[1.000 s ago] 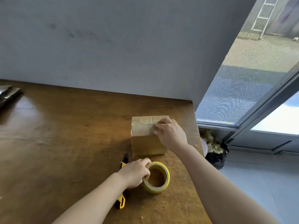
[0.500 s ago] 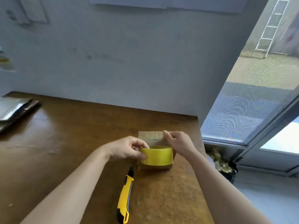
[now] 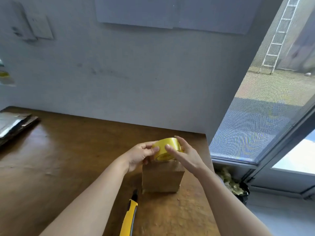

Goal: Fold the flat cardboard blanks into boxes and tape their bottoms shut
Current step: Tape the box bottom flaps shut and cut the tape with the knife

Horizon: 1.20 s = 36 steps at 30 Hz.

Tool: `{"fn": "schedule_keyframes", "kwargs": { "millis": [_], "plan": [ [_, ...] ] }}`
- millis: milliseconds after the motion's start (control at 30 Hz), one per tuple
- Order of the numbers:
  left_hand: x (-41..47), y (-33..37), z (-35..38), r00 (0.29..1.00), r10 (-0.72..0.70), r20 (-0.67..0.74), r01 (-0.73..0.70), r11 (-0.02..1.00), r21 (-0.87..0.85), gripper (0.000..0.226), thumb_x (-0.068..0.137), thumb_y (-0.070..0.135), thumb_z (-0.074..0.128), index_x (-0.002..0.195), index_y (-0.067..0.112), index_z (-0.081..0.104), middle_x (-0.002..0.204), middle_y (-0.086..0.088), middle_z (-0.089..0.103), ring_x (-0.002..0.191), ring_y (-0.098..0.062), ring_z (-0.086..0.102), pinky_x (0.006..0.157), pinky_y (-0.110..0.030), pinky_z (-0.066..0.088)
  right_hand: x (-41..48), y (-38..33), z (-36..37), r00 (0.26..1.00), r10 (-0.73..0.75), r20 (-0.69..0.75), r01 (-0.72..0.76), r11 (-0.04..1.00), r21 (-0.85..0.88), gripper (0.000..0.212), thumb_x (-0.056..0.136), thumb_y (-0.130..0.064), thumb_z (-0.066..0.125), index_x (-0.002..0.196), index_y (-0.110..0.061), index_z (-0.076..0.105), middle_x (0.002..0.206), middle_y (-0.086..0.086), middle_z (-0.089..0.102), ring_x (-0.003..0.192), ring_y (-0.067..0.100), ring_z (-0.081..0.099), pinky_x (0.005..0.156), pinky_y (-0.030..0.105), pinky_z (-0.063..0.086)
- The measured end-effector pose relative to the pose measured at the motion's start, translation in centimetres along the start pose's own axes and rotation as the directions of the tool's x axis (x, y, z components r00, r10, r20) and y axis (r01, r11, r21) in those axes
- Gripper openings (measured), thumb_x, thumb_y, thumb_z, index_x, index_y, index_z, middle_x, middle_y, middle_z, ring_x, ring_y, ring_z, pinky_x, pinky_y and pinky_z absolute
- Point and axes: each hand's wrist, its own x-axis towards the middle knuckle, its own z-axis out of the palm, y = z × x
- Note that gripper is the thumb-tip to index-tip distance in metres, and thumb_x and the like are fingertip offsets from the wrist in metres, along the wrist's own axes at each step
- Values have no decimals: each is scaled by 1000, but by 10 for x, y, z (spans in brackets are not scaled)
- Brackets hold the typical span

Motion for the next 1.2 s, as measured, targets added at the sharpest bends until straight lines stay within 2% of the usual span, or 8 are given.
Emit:
{"fn": "schedule_keyframes", "kwargs": {
  "millis": [100,233,367,633,733,867,1033,1200],
  "plan": [
    [9,-4,0,999,-28,-44,25,997,-74,50,82,38,66,130,34,51,106,1,65,85,-15,54,70,-28,38,6,-2,-1,999,-29,-18,27,995,-92,92,57,-87,57,127,-28,48,114,0,60,102,21,59,86,35,52],
    [23,-21,3,972,-93,-215,32,962,-271,14,97,15,52,105,6,60,80,-8,63,62,-13,54,55,-22,43,19,0,0,999,-7,-35,2,991,-131,87,54,-90,50,109,-24,52,100,-2,64,89,16,61,71,31,48],
    [24,-26,3,934,-118,-336,18,958,-287,14,92,3,58,78,3,58,61,-9,60,51,-14,55,48,-20,49,21,-3,4,999,-26,-41,19,988,-155,91,49,-94,45,106,-23,52,94,-4,64,85,15,61,65,28,45],
    [23,-19,6,932,-126,-340,27,959,-283,6,92,2,58,86,4,60,66,-9,62,52,-14,58,46,-21,49,25,-2,11,993,-24,-111,12,994,-104,97,47,-96,45,108,-21,50,95,-5,60,84,12,57,60,25,42],
    [22,-15,6,931,-153,-332,70,966,-248,11,90,-4,58,84,4,62,59,-6,62,45,-10,57,43,-18,46,26,-3,11,990,-27,-137,12,994,-110,97,44,-98,45,105,-23,50,90,-8,59,81,10,56,59,26,41],
    [21,-10,7,928,-199,-315,112,956,-272,14,91,-6,55,84,6,61,59,-6,61,50,-12,56,43,-20,45,27,-3,12,990,-25,-142,11,995,-100,95,43,-97,47,104,-25,49,90,-12,58,82,7,56,62,27,44],
    [16,-10,13,928,-237,-286,159,949,-271,14,97,9,51,88,4,61,63,-8,59,42,-15,57,40,-20,41,26,0,11,990,3,-140,-9,999,-47,93,48,-93,49,107,-22,50,93,-7,59,83,8,56,62,26,45],
    [17,-13,25,893,-194,-407,89,961,-263,14,93,13,60,84,5,68,68,-11,65,50,-16,57,45,-24,49,23,4,10,991,32,-127,-19,995,100,84,53,-84,59,107,-20,51,98,-1,61,89,14,60,71,31,50]
  ]
}}
